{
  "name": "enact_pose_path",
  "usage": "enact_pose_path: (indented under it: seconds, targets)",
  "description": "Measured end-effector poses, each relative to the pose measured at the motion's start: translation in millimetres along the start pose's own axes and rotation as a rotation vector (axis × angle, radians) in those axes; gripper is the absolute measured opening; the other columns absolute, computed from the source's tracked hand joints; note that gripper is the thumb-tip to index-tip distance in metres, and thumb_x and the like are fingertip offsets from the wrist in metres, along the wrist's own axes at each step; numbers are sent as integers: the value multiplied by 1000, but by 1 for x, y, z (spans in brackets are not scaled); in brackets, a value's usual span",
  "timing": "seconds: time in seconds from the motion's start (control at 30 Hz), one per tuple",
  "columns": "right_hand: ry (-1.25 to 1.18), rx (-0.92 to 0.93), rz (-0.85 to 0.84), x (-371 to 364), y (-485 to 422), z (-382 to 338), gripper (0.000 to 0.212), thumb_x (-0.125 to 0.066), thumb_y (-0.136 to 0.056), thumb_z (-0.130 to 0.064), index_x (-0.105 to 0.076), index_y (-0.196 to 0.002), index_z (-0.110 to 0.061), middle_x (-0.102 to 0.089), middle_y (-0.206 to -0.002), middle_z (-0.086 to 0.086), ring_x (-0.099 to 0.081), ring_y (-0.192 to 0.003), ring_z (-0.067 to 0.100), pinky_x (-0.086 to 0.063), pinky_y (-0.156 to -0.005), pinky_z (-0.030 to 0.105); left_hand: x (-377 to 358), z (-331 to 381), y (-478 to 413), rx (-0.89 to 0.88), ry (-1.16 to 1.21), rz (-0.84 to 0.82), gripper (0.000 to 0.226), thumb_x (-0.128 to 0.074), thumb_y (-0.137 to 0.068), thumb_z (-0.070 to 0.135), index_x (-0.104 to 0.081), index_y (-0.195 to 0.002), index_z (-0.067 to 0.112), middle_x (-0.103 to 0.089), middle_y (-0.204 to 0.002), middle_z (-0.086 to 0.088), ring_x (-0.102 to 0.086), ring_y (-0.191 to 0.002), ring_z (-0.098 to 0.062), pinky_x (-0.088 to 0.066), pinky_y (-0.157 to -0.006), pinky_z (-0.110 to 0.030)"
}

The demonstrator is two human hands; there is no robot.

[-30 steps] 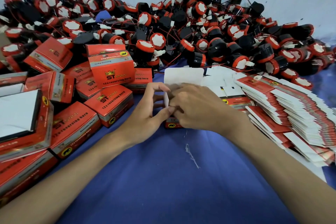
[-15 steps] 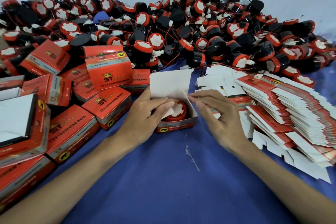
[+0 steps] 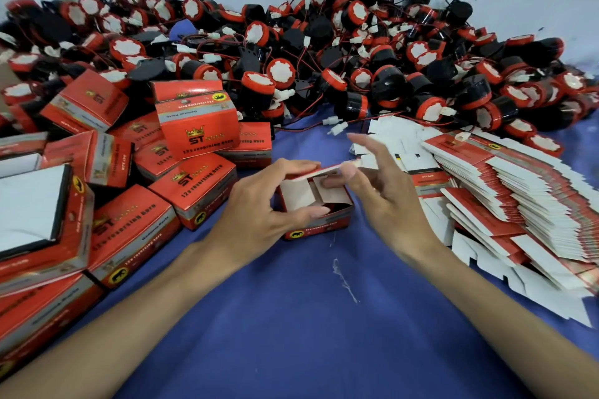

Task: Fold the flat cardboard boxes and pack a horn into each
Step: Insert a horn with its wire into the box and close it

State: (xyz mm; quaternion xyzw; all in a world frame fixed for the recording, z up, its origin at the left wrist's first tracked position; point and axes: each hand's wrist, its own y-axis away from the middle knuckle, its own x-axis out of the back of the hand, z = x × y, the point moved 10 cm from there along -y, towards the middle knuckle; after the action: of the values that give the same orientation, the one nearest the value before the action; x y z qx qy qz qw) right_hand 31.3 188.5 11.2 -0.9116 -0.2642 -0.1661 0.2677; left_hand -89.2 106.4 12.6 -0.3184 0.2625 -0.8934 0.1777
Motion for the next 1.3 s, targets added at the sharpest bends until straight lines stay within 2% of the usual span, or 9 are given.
enact_pose_path:
  seconds: [0.13,0.27,0.5,0.6,0.73,0.87,1.0,1.17,1.3]
  targets:
    - [-65,63,-78,1,5,-2,23,-56,-88,-37,-65,-110,-35,-67,-83,-28,-60,-71,-9,-39,-64,5,-1,4,2,-15,-48,-11,49,-54,-83,47,-63,-113,9,-57,-119,21,-58,-109,0,-48,-88,-18]
    - [-143,39,-149,-2,9,2,27,-65,-85,-33,-65,-112,-36,-72,-102,-17,-65,-98,-1,-46,-82,12,-2,7,3,-39,-138,-37,45,-54,-87,42,-63,-118,11,-61,-125,11,-58,-114,-5,-51,-91,-27]
    - [-46,59,-32,2,12,4,33,-74,-79,-16,-66,-105,-36,-64,-75,-36,-63,-82,-9,-42,-73,4,-1,12,1,-149,-134,-136,41,-56,-89,29,-62,-124,8,-61,-128,0,-55,-121,-8,-44,-102,-26]
    - [196,244,79,6,18,-21,31,-75,-78,-19,-70,-109,-18,-70,-84,-21,-65,-83,10,-46,-77,15,0,14,0,-190,-117,-129,35,-63,-87,15,-62,-120,2,-60,-125,-2,-55,-120,-10,-42,-104,-22]
    - [394,407,53,3,24,-33,29,-65,-83,-13,-71,-111,-13,-72,-106,0,-67,-97,11,-43,-91,26,-2,16,0,-228,-101,-151,37,-64,-86,10,-56,-122,3,-58,-125,-1,-53,-122,-9,-42,-105,-24]
    - [473,492,91,-1,28,-38,25,-69,-80,-4,-73,-104,-7,-74,-99,10,-72,-75,31,-56,-70,39,-2,15,2,-254,-119,-203,38,-56,-91,22,-55,-124,4,-58,-128,-3,-51,-125,-11,-41,-107,-26]
    - [526,379,120,7,23,-29,24,-70,-78,-18,-75,-101,-12,-67,-112,22,-69,-64,32,-57,-62,35,-3,18,5,-334,-242,-221,41,-58,-90,27,-59,-122,2,-59,-128,-5,-54,-125,-20,-44,-106,-35]
    - [359,381,-69,-9,28,-24,32,-61,-88,-11,-64,-119,-2,-52,-135,15,-49,-128,31,-41,-106,34,-8,18,9,-387,-362,-233,50,-60,-87,37,-60,-124,3,-58,-132,-9,-52,-126,-27,-44,-105,-40]
    - [388,454,-153,-18,35,-24,40,-66,-84,0,-58,-124,3,-53,-134,13,-46,-130,31,-39,-108,35,-21,9,9,-352,-444,-298,55,-57,-90,38,-53,-133,4,-47,-143,-9,-50,-127,-24,-40,-107,-37]
